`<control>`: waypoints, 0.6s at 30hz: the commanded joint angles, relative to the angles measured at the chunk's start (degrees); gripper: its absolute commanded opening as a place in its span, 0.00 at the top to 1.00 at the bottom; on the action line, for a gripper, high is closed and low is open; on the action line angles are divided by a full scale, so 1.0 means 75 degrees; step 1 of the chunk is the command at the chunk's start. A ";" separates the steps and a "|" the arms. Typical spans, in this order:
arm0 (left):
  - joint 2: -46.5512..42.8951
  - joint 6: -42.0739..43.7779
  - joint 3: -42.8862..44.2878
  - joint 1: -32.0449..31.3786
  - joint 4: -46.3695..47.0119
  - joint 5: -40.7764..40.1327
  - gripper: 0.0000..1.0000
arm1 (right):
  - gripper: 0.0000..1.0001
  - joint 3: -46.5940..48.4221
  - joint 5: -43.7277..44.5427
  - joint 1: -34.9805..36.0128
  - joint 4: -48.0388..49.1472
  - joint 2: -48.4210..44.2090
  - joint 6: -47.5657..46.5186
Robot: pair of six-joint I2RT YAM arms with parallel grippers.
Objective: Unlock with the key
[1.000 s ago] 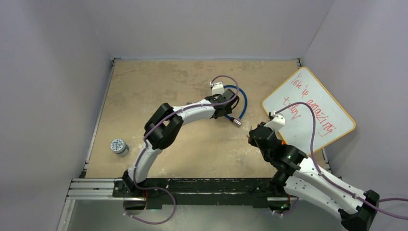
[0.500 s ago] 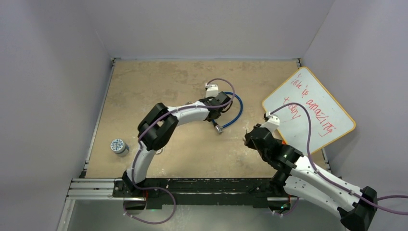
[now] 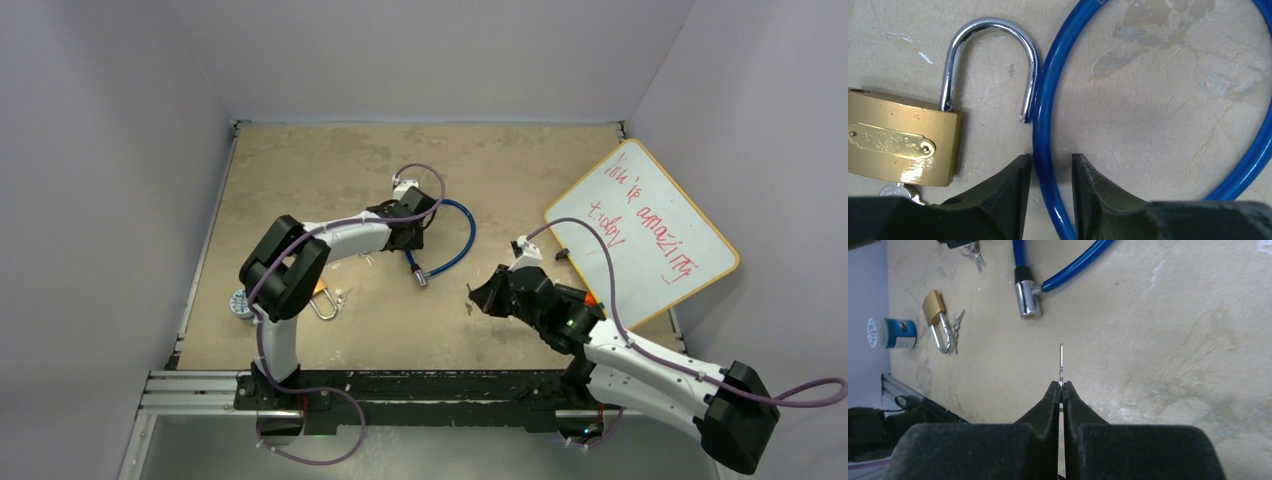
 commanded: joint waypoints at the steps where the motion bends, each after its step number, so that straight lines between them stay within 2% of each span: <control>1: -0.0397 -0.0087 -0.0237 0.0013 -0.0223 0.0460 0.61 | 1.00 -0.0071 -0.0677 -0.0010 0.1013 0.0196 0.0130; 5: -0.0701 -0.0443 -0.0621 -0.0028 -0.0202 0.0801 0.59 | 1.00 -0.0105 -0.0664 -0.0015 0.1082 0.0271 0.0176; 11: -0.0528 -0.0519 -0.0810 -0.0052 -0.0311 0.1640 0.59 | 1.00 -0.0037 -0.0871 -0.0009 0.1334 0.0578 0.0121; 14: -0.0383 -0.0573 -0.0806 -0.0028 -0.0337 0.1808 0.72 | 1.00 -0.0066 -0.1392 -0.0009 0.1857 0.0849 -0.0073; 18: -0.0199 -0.0680 -0.0713 0.0041 -0.0207 0.2243 1.00 | 1.00 -0.0176 -0.2229 -0.0012 0.2821 0.1380 -0.0219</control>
